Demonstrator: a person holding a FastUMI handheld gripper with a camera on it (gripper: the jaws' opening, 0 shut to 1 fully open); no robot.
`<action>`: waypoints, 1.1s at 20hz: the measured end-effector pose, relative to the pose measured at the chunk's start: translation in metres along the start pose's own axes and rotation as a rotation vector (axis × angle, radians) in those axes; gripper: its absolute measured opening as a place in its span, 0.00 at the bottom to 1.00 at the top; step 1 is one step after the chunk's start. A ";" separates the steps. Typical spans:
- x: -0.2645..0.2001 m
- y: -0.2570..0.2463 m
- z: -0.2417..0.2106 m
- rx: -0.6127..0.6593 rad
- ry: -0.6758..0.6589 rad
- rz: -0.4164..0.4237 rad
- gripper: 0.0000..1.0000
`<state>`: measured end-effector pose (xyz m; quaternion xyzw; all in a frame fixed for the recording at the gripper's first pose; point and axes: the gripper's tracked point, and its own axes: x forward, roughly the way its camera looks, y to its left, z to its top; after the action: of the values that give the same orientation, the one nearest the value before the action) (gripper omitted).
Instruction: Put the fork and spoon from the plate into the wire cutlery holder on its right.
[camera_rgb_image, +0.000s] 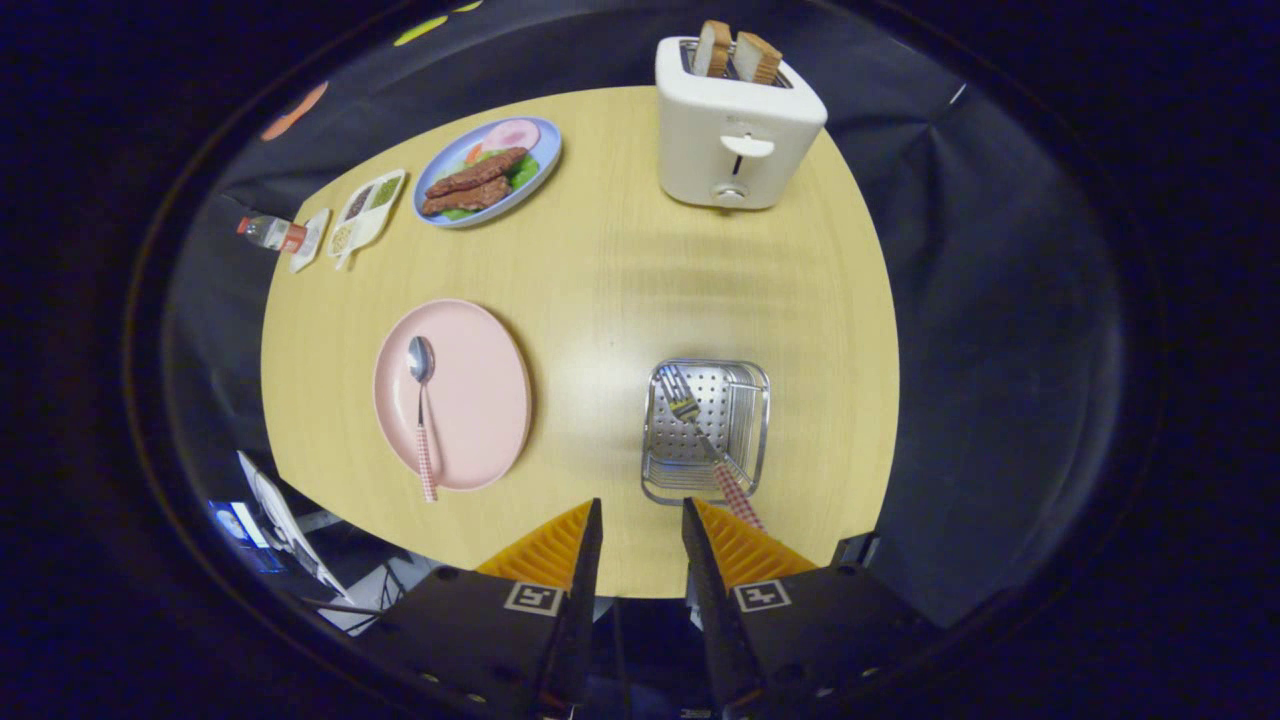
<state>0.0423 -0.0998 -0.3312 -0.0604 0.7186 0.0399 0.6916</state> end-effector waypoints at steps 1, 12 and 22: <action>-0.002 0.006 0.004 -0.006 -0.044 -0.011 0.54; 0.008 0.091 0.010 -0.039 -0.314 0.074 0.97; 0.063 0.167 -0.013 -0.041 -0.343 0.148 0.97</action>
<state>0.0034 0.0617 -0.3978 -0.0137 0.5918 0.1152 0.7977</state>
